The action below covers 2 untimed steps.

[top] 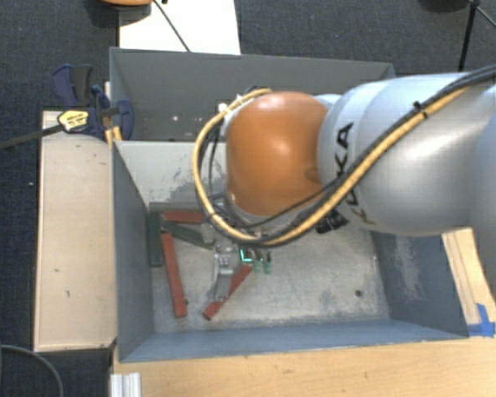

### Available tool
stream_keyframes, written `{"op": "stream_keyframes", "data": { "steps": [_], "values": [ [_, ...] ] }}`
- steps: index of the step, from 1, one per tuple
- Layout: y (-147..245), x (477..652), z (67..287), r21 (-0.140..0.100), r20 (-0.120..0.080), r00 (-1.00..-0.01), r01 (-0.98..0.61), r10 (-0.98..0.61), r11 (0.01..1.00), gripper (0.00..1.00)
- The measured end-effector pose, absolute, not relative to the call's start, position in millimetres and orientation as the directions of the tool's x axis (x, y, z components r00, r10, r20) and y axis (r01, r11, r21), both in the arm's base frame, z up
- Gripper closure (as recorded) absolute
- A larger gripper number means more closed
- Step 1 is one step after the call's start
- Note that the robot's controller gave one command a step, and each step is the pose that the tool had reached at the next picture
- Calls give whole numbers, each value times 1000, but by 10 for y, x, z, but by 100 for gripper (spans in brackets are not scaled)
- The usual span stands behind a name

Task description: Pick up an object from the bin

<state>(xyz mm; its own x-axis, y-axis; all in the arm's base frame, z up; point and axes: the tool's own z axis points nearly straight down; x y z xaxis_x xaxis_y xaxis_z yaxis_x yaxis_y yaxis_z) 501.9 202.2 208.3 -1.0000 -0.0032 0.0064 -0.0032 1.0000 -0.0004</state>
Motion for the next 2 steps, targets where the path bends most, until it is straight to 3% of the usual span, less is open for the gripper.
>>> {"op": "stream_keyframes", "data": {
  "steps": [1,2],
  "values": [
    [2011,5039,2126,1,-1,-1000,2,2,1000,0],
    [1723,5110,1610,4,-8,-1000,-8,-8,1000,0]
  ]
}}
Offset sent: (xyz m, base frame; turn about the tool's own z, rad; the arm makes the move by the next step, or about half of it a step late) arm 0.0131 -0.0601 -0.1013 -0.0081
